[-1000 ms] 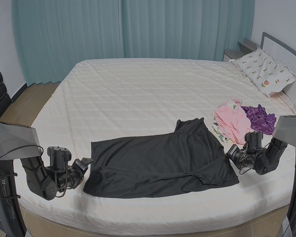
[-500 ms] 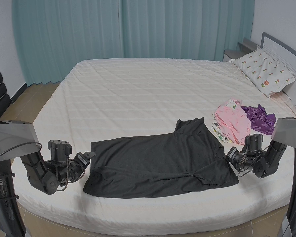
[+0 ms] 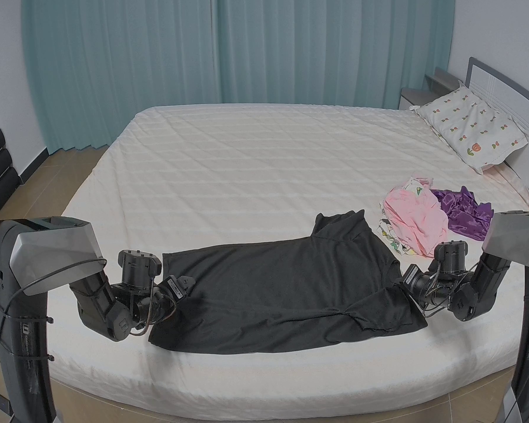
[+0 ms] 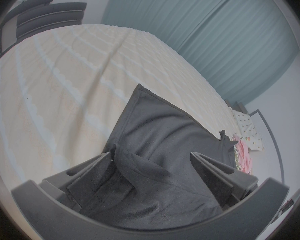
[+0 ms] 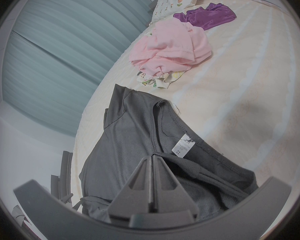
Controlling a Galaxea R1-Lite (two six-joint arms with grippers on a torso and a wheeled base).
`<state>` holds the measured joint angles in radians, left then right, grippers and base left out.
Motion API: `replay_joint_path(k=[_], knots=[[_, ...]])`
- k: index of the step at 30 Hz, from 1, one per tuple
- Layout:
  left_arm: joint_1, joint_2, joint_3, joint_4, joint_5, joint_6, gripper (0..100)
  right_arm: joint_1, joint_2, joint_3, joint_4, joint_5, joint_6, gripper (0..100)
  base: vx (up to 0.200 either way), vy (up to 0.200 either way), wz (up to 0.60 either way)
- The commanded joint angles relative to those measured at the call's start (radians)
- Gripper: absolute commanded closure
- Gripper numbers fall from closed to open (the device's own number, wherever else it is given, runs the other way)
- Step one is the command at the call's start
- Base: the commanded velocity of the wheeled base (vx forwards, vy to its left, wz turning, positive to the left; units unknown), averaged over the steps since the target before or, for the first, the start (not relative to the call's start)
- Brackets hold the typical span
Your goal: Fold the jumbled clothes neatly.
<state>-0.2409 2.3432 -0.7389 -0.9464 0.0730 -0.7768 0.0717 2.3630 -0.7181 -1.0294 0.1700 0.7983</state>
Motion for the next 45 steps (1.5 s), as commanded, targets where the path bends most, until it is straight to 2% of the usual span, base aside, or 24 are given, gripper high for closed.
replay_joint_path(k=[1,11,12,16,22,34,45], knots=[[-0.011,0.025,0.001,-0.002,0.028,0.024,0,0.002,-0.002,0.002,0.0,-0.001,-0.001,100,0.0,0.0,0.0],[-0.021,0.062,0.001,0.0,0.067,0.068,0,0.002,-0.002,0.003,-0.005,-0.001,-0.008,100,0.0,0.0,0.0],[-0.021,0.064,0.001,0.0,0.067,0.068,100,0.002,-0.002,0.003,-0.005,-0.001,-0.008,100,0.0,0.0,0.0],[-0.014,0.065,0.003,-0.002,0.128,0.071,100,0.002,-0.004,0.005,-0.006,-0.001,-0.008,100,0.0,0.0,0.0],[0.017,0.057,0.041,-0.006,0.16,0.071,100,0.003,-0.008,0.012,-0.026,-0.001,-0.016,100,0.0,0.0,0.0],[0.037,0.051,0.066,-0.009,0.162,0.067,100,0.008,0.001,0.051,-0.215,0.0,-0.022,100,0.0,0.0,0.0],[0.043,0.047,0.085,-0.018,0.163,0.059,100,0.005,0.004,0.002,-0.213,0.013,-0.036,100,0.0,0.0,0.0]])
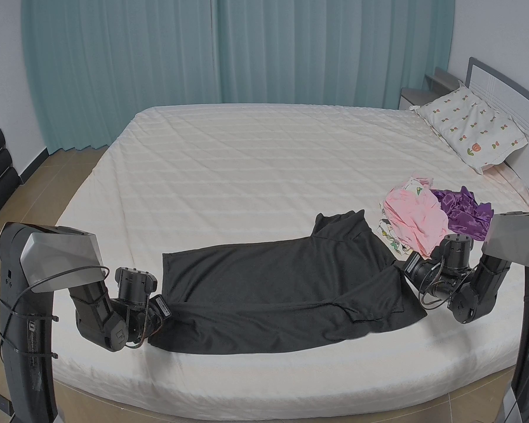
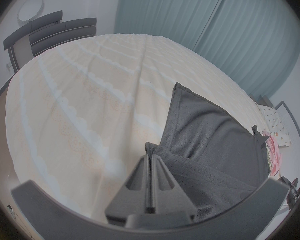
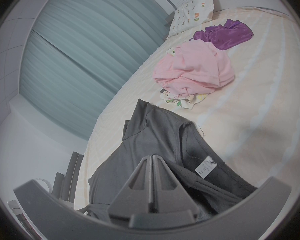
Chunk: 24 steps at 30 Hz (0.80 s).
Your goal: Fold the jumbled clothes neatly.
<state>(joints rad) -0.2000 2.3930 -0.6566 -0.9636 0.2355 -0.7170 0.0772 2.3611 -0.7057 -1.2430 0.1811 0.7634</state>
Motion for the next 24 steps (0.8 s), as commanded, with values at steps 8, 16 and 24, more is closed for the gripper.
replay_joint_path(k=[8,16,24], knots=[[0.004,0.003,-0.008,-0.007,-0.001,-0.025,100,-0.008,0.056,-0.024,-0.01,0.003,-0.003,100,0.0,0.0,0.0],[0.004,0.014,-0.026,-0.029,-0.004,-0.028,100,-0.004,0.079,-0.027,-0.012,0.003,-0.003,100,0.0,0.0,0.0],[0.002,0.023,-0.028,-0.032,-0.01,-0.028,0,0.003,0.098,-0.04,-0.01,0.005,-0.004,0,0.0,0.0,0.0]])
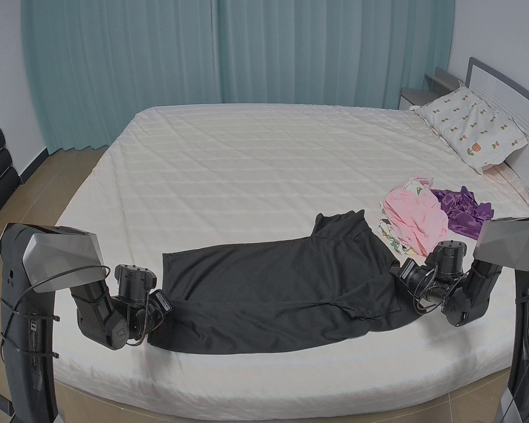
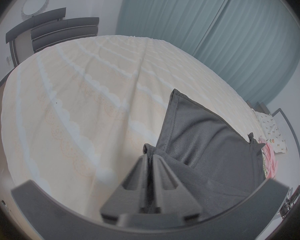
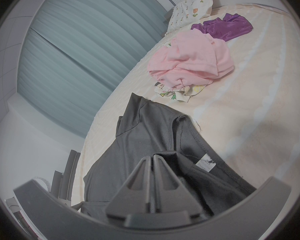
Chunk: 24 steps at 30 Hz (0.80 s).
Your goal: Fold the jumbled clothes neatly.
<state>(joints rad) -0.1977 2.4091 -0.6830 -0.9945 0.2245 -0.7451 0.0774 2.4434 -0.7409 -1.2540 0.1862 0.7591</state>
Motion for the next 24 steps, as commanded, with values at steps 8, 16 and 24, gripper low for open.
replay_joint_path(k=[8,16,24], knots=[[0.017,-0.018,0.011,-0.026,-0.002,-0.033,0,-0.016,-0.03,0.006,-0.001,-0.005,0.008,0,0.0,0.0,0.0],[0.024,-0.088,0.046,-0.062,-0.022,-0.053,0,-0.015,-0.181,0.064,0.015,-0.008,0.005,0,0.0,0.0,0.0],[0.03,-0.099,0.06,-0.066,-0.051,-0.054,0,-0.002,-0.178,0.075,0.013,-0.01,0.003,0,0.175,0.0,0.0]])
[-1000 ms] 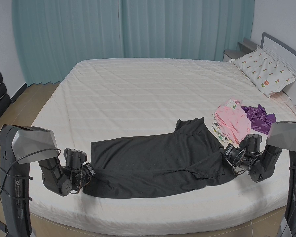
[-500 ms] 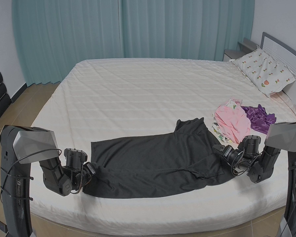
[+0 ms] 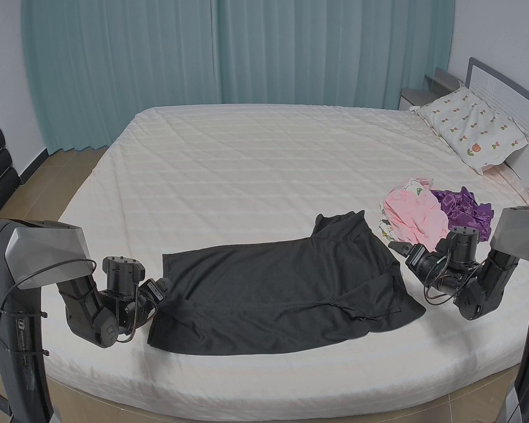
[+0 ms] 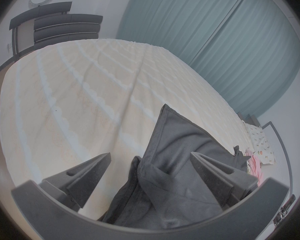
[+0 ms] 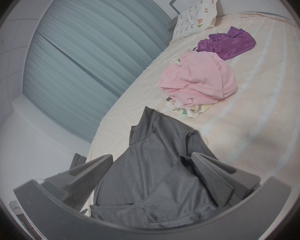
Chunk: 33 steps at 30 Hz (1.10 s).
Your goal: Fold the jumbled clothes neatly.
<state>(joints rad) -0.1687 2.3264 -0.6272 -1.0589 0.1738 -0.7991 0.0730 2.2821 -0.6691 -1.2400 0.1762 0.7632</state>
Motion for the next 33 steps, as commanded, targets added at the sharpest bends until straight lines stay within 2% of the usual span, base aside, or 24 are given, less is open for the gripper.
replay_joint_path(k=[1,5,14,23,33], knots=[[0.002,-0.016,0.004,-0.001,0.0,0.0,0,0.002,-0.018,0.003,0.001,0.0,-0.001,0,0.2,0.0,0.0],[-0.002,-0.009,0.004,-0.001,0.001,0.001,0,0.002,-0.018,0.005,0.001,0.0,-0.001,0,0.2,0.0,0.0],[0.0,-0.004,0.004,-0.001,0.0,-0.002,0,0.004,-0.012,0.011,0.001,0.0,-0.001,0,0.0,0.0,0.0],[-0.005,-0.007,0.006,-0.001,-0.002,-0.032,0,0.007,0.005,0.014,0.001,0.0,-0.001,0,0.0,-0.2,0.0],[0.029,-0.004,-0.063,0.0,0.0,-0.025,0,0.016,0.005,0.017,0.001,0.0,-0.002,0,0.0,0.0,0.0]])
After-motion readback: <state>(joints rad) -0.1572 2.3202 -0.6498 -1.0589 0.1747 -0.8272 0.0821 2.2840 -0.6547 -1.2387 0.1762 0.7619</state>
